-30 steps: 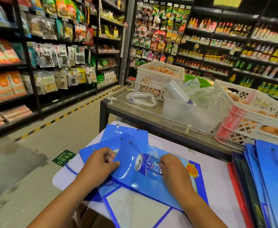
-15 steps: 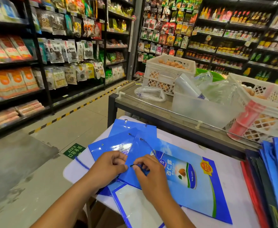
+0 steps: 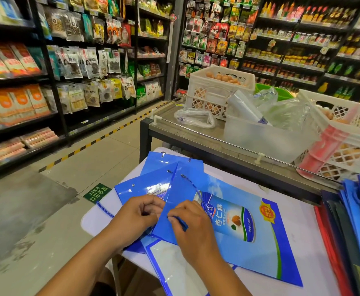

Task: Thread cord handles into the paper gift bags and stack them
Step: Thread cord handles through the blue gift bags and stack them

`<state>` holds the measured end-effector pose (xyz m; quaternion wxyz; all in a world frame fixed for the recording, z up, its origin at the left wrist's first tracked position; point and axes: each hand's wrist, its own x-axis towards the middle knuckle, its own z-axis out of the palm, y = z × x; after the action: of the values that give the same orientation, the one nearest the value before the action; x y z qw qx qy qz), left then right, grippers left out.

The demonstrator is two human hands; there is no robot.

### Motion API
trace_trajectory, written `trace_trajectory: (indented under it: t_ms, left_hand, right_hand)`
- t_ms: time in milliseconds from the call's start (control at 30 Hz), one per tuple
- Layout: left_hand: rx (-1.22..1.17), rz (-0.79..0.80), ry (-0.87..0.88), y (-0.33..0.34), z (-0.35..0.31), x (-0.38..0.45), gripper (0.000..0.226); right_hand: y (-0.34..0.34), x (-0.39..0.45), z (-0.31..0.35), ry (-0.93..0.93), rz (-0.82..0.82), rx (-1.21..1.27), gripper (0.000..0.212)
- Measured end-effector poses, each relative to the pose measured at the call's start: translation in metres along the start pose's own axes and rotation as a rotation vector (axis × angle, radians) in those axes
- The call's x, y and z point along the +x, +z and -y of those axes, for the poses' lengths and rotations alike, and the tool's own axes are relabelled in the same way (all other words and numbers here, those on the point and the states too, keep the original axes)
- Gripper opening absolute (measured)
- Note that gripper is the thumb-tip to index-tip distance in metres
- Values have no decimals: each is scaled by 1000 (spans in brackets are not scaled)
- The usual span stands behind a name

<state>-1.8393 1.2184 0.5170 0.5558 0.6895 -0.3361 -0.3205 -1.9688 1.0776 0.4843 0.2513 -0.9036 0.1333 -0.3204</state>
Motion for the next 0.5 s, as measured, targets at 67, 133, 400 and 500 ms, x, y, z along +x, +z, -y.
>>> trace_trajectory:
  t_ms: [67,133,400,500]
  left_hand:
    - [80,0,35,-1,2,1,26]
    - [156,18,64,-1,4,2,28]
    - [268,24,135,0,15,0,20]
    - [273,21,131,0,13,-1,29]
  right_hand:
    - [-2,-1,0,60,3,99,8]
    - [-5,-2,-2,103,9,207,11]
    - [-15,-6,0,102,97,249,14]
    - [-18,-6,1,118,112,220,12]
